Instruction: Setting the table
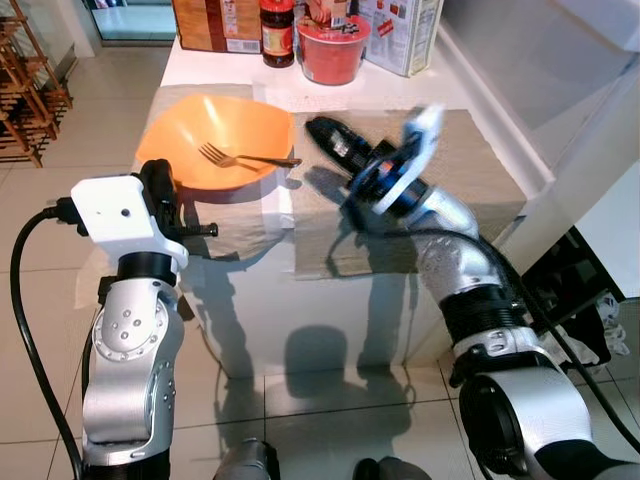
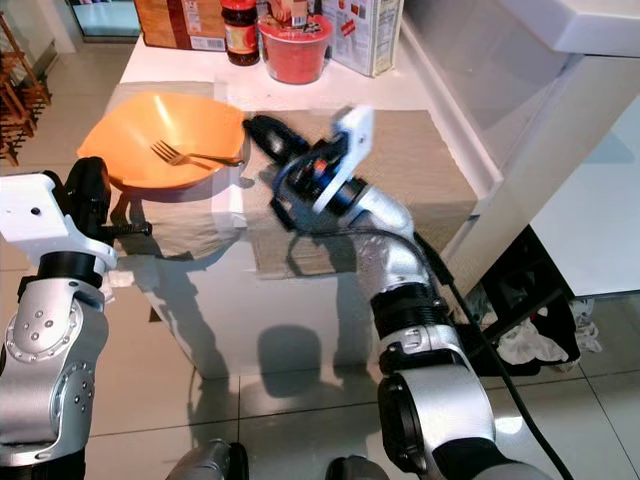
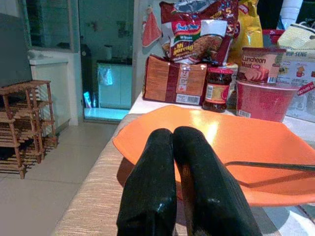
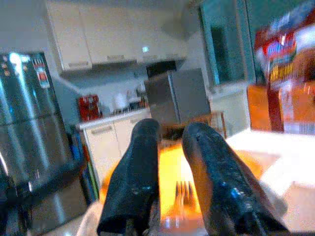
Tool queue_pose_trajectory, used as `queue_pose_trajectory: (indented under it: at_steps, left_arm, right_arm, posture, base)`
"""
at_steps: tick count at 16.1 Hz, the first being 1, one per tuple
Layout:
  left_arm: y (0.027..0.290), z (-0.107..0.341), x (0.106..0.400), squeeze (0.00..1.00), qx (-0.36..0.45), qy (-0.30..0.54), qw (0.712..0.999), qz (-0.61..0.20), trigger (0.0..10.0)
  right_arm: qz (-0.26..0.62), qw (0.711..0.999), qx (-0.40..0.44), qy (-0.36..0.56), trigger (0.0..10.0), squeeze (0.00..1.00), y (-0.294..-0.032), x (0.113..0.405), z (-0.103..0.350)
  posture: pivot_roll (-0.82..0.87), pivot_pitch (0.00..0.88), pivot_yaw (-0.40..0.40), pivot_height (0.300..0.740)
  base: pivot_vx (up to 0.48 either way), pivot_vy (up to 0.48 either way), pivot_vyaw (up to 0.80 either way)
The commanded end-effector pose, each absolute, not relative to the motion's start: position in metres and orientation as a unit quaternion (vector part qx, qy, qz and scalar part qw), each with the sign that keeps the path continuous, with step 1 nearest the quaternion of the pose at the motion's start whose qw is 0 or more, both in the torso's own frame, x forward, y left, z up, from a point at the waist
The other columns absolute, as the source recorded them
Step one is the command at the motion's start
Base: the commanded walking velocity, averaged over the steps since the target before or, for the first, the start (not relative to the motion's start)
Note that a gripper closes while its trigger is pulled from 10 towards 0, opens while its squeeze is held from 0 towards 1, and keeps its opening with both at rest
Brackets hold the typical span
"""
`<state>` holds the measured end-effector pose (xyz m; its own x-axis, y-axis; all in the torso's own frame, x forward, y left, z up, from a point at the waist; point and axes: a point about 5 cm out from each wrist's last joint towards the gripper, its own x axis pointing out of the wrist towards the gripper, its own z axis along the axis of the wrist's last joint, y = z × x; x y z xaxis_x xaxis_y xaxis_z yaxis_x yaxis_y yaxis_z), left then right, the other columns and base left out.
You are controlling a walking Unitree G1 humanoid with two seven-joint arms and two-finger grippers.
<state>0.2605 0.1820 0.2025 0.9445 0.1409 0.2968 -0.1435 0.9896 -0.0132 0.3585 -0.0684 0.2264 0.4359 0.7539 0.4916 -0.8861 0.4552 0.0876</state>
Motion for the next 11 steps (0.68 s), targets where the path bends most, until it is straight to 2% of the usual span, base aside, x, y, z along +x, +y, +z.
queue_pose_trajectory:
  at_steps: [1,6,9,11]
  left_arm:
    - [0.181,0.205,0.257,0.0,0.003,-0.154,0.986,0.068,10.0]
    - [0.179,0.205,0.258,0.0,0.001,-0.151,0.986,0.065,10.0]
    - [0.178,0.205,0.256,0.0,0.003,-0.149,0.987,0.061,10.0]
    - [0.179,0.205,0.255,0.0,0.004,-0.147,0.987,0.063,10.0]
  right_arm:
    - [0.491,0.83,0.174,-0.2,10.0,1.0,-0.073,0.357,0.228]
    - [0.501,0.844,0.132,-0.137,10.0,1.0,-0.064,0.352,0.19]
    - [0.484,0.846,0.154,-0.164,10.0,1.0,-0.068,0.357,0.206]
    - [0.495,0.841,0.137,-0.17,10.0,1.0,-0.065,0.356,0.209]
  posture:
    - [0.05,0.122,-0.025,0.74]
    - [0.04,0.133,-0.02,0.74]
    - [0.05,0.138,-0.018,0.74]
    - [0.06,0.14,-0.019,0.74]
  base:
    - [0.0,0.0,0.0]
    - [0.0,0.0,0.0]
    - [0.0,0.0,0.0]
    - [0.0,0.0,0.0]
